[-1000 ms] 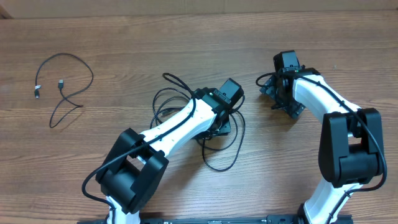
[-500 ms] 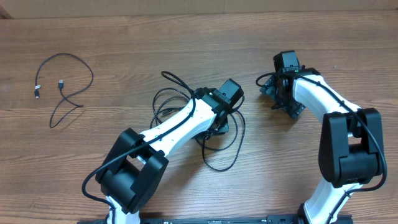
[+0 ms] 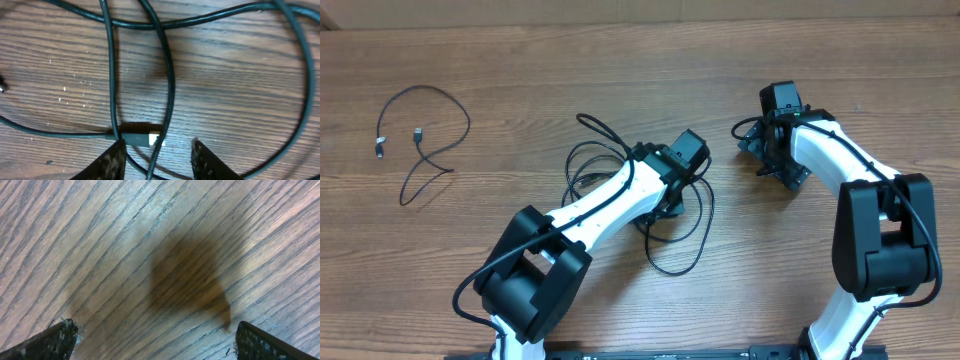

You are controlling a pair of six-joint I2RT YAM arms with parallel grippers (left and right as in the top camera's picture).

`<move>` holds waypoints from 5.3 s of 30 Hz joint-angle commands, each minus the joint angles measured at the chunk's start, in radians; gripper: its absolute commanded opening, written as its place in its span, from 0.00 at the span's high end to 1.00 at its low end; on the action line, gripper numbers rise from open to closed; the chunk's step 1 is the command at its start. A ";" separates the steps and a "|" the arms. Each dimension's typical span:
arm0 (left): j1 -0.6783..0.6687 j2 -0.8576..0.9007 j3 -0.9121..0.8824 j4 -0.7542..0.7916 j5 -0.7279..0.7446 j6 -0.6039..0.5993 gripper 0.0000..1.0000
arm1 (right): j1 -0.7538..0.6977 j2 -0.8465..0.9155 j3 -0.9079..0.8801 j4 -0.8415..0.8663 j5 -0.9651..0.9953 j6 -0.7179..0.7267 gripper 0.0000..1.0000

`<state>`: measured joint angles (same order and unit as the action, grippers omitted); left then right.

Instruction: Untangle cables

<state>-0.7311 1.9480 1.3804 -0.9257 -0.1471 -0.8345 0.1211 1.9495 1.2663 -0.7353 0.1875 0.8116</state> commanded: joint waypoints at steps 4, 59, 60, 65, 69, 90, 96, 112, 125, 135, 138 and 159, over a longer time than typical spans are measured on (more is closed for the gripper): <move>-0.002 -0.006 -0.037 0.003 -0.010 0.000 0.64 | -0.001 -0.011 -0.003 0.002 0.009 0.003 0.00; -0.139 -0.006 -0.037 -0.031 0.037 -0.064 0.66 | -0.001 -0.011 -0.003 0.002 0.009 0.003 0.00; -0.139 -0.006 -0.037 -0.031 0.023 -0.064 0.66 | -0.001 -0.011 -0.003 0.002 0.009 0.003 0.00; -0.139 -0.006 -0.037 -0.031 -0.016 -0.064 0.64 | -0.001 -0.011 -0.003 0.002 0.009 0.003 0.00; -0.139 -0.006 -0.037 -0.031 -0.039 -0.064 0.63 | -0.001 -0.011 -0.003 0.002 0.009 0.003 0.00; -0.139 -0.006 -0.037 -0.031 -0.070 -0.064 0.60 | -0.001 -0.011 -0.003 0.002 0.009 0.003 0.00; -0.139 -0.006 -0.037 -0.031 -0.075 -0.063 0.61 | -0.001 -0.011 -0.003 0.002 0.009 0.003 0.00; -0.138 -0.006 -0.037 -0.046 -0.130 -0.063 0.58 | -0.001 -0.011 -0.003 0.002 0.009 0.003 0.00; -0.132 -0.006 -0.037 -0.045 -0.111 -0.064 0.53 | -0.001 -0.011 -0.003 0.002 0.009 0.003 0.00; 0.018 -0.006 -0.037 -0.040 0.049 0.014 0.60 | -0.001 -0.011 -0.003 0.002 0.009 0.003 0.00; 0.071 -0.006 -0.037 -0.031 0.076 0.063 0.66 | -0.001 -0.011 -0.003 0.002 0.009 0.003 0.00; 0.246 -0.006 -0.037 0.248 0.139 0.113 0.84 | -0.001 -0.011 -0.003 0.002 0.009 0.003 0.00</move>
<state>-0.4828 1.9480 1.3468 -0.6762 0.0284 -0.7319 0.1215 1.9495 1.2663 -0.7349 0.1875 0.8116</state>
